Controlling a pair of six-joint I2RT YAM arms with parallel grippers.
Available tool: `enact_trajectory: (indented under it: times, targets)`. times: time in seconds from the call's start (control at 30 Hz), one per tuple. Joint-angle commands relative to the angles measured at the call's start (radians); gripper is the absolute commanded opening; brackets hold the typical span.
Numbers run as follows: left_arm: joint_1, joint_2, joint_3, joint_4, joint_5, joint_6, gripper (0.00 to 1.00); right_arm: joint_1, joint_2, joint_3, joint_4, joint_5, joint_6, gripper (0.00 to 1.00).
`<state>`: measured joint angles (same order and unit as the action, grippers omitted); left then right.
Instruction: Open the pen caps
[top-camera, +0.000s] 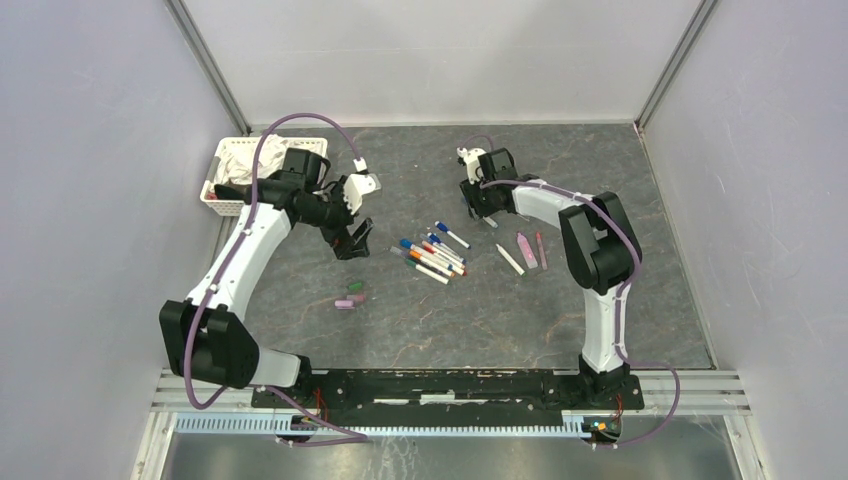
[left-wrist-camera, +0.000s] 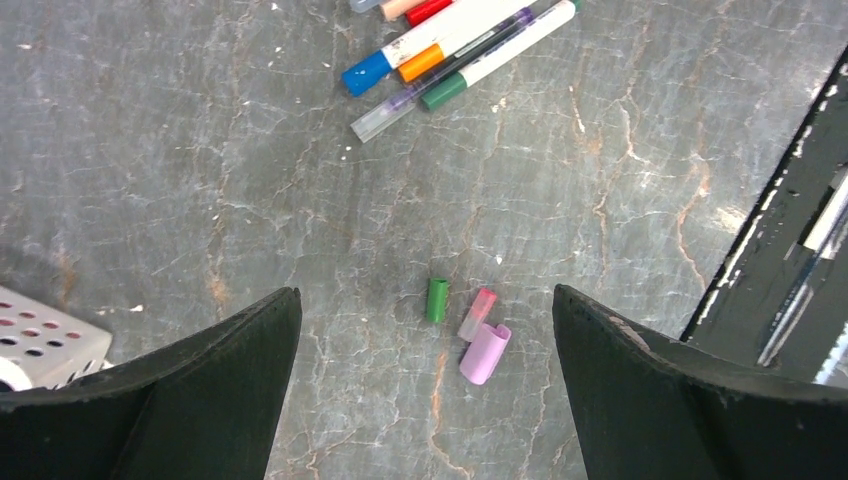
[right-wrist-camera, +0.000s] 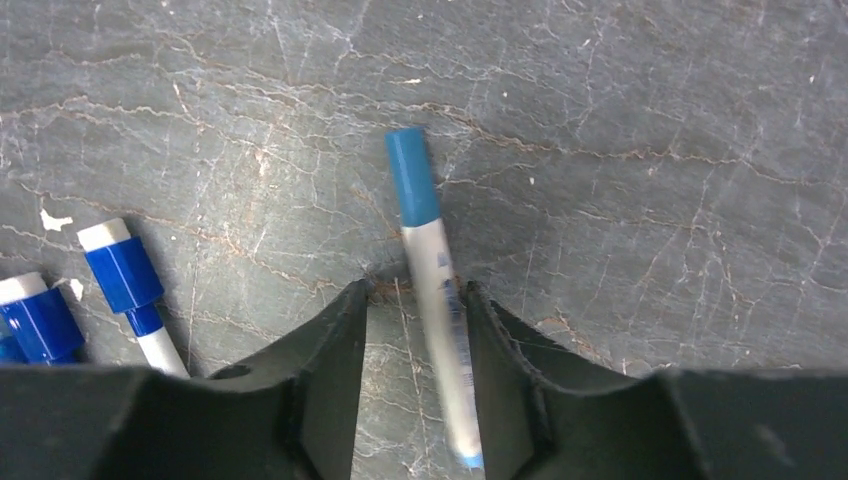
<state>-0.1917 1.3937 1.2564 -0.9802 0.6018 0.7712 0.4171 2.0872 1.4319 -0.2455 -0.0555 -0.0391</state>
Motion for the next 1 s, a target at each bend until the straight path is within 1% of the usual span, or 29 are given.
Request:
enact_trajectory:
  times: [0.0,0.03,0.1,0.13,0.2,0.3,0.4,0.43,0.53,0.67,0.7,0.83,0.97]
  targets:
    - [0.003,-0.062,-0.003,0.065,-0.050,-0.047,1.00,0.002,-0.038,-0.093,0.004,-0.012,0.006,0.40]
    - [0.003,-0.080,-0.005,0.096,-0.068,-0.068,1.00,0.002,-0.050,-0.115,0.015,-0.019,0.009,0.31]
    - [0.004,-0.104,-0.015,0.146,-0.105,-0.107,1.00,0.002,-0.069,-0.142,0.031,-0.023,0.014,0.17]
    - [0.005,-0.121,-0.022,0.196,-0.128,-0.137,1.00,0.003,-0.076,-0.148,0.033,-0.024,0.013,0.11]
    - [0.007,-0.160,-0.048,0.270,-0.182,-0.196,1.00,0.003,-0.086,-0.135,0.023,-0.035,0.014,0.01]
    - [0.012,-0.203,-0.092,0.354,-0.254,-0.230,1.00,0.004,-0.122,-0.098,0.011,-0.091,0.026,0.00]
    - [0.014,-0.196,-0.113,0.333,-0.257,-0.207,1.00,0.011,-0.164,-0.057,0.000,-0.181,0.038,0.00]
    - [0.014,-0.182,-0.105,0.296,-0.227,-0.178,1.00,0.015,-0.173,-0.042,-0.005,-0.235,0.068,0.00]
    - [0.014,-0.158,-0.090,0.180,-0.092,-0.085,1.00,0.047,-0.189,0.008,-0.051,-0.374,0.084,0.00]
    - [0.006,-0.232,-0.155,0.148,0.084,0.059,1.00,0.110,-0.195,0.053,-0.125,-0.520,0.083,0.00]
    - [0.000,-0.248,-0.171,0.141,0.106,0.092,1.00,0.125,-0.197,0.052,-0.125,-0.555,0.094,0.00]
    - [-0.047,-0.229,-0.181,0.060,0.133,0.200,1.00,0.191,-0.205,0.030,-0.096,-0.749,0.145,0.00]
    - [-0.091,-0.233,-0.209,0.019,0.114,0.292,1.00,0.258,-0.197,0.048,-0.112,-0.857,0.149,0.00]
